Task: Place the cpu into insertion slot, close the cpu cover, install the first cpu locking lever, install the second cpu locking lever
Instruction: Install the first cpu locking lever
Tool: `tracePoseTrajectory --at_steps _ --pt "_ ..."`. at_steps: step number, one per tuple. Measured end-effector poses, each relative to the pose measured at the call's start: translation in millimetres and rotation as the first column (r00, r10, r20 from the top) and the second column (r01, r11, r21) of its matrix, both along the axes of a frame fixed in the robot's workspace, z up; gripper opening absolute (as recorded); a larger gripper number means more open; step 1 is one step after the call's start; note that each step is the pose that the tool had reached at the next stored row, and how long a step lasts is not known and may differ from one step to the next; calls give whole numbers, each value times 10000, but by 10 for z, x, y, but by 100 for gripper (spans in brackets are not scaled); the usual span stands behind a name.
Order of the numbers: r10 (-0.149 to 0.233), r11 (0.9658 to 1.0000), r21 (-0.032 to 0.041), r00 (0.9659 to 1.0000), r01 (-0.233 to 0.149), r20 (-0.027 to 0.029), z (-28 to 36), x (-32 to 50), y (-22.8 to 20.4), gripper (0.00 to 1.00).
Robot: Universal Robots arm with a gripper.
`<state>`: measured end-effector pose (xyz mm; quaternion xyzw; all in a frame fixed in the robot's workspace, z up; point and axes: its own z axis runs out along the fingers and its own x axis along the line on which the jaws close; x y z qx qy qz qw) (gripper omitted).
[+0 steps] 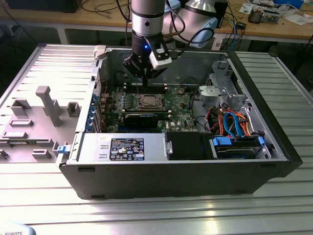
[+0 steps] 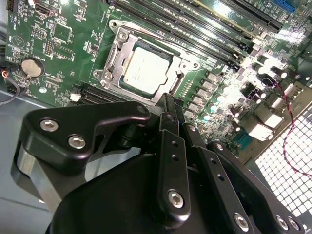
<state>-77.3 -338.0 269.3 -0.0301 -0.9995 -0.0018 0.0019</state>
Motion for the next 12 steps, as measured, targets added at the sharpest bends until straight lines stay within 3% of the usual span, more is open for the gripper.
tracePoseTrajectory --at_steps 12 --pt "101 9999 0 9999 -101 0 0 0 0 11"
